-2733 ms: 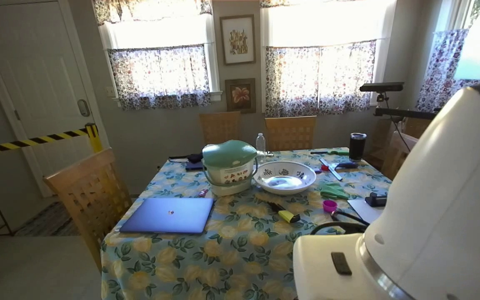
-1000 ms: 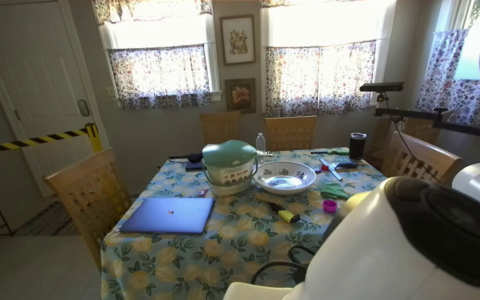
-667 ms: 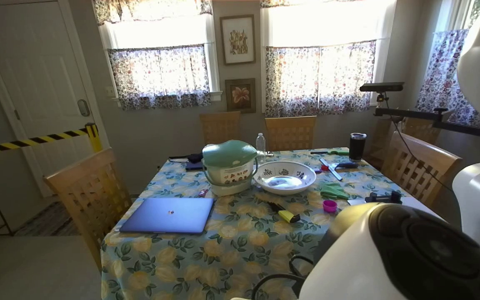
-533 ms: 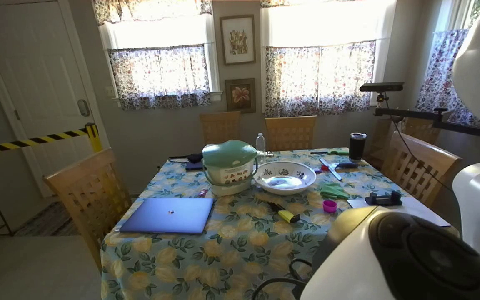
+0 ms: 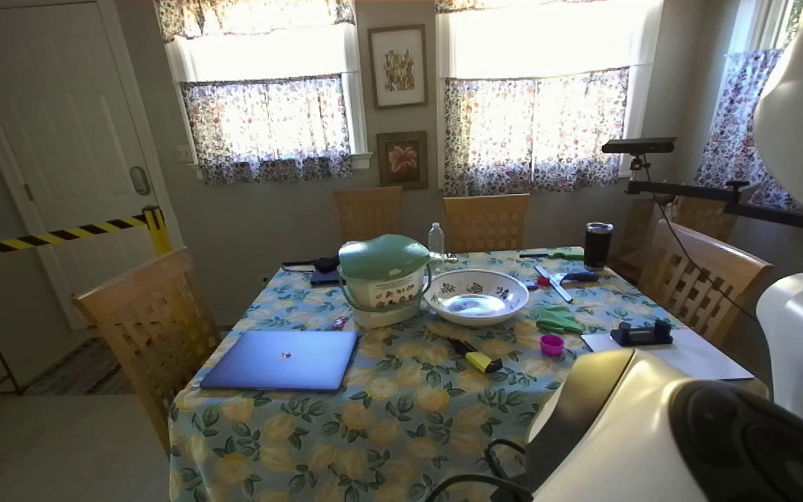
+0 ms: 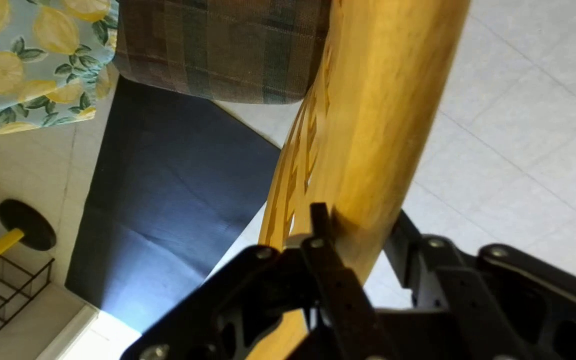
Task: Push the closest chair in completely
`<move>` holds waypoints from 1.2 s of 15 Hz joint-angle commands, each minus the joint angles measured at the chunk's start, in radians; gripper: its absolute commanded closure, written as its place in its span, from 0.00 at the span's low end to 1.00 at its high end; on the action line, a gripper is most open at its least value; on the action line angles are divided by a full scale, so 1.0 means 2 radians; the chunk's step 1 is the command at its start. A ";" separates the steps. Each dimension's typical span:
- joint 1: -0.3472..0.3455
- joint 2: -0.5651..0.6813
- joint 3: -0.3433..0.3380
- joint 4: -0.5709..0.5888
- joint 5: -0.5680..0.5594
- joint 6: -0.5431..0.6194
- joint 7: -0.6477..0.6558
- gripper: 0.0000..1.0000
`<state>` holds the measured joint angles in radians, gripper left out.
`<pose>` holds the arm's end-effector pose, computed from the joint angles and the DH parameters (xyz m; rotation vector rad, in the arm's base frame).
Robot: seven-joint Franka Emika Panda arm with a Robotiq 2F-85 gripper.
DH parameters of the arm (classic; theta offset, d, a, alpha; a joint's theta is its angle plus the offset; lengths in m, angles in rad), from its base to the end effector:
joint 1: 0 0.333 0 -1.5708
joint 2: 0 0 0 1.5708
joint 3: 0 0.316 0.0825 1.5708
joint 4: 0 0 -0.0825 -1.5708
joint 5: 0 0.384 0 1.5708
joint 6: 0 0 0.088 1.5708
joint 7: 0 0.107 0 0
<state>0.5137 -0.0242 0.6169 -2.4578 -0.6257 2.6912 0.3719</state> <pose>0.1937 0.4558 0.3253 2.3796 1.7985 0.6272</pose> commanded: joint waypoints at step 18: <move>-0.034 0.013 -0.046 0.007 -0.010 0.050 0.140 0.93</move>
<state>0.5001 0.0017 0.5780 -2.4482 -0.6463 2.7549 0.6257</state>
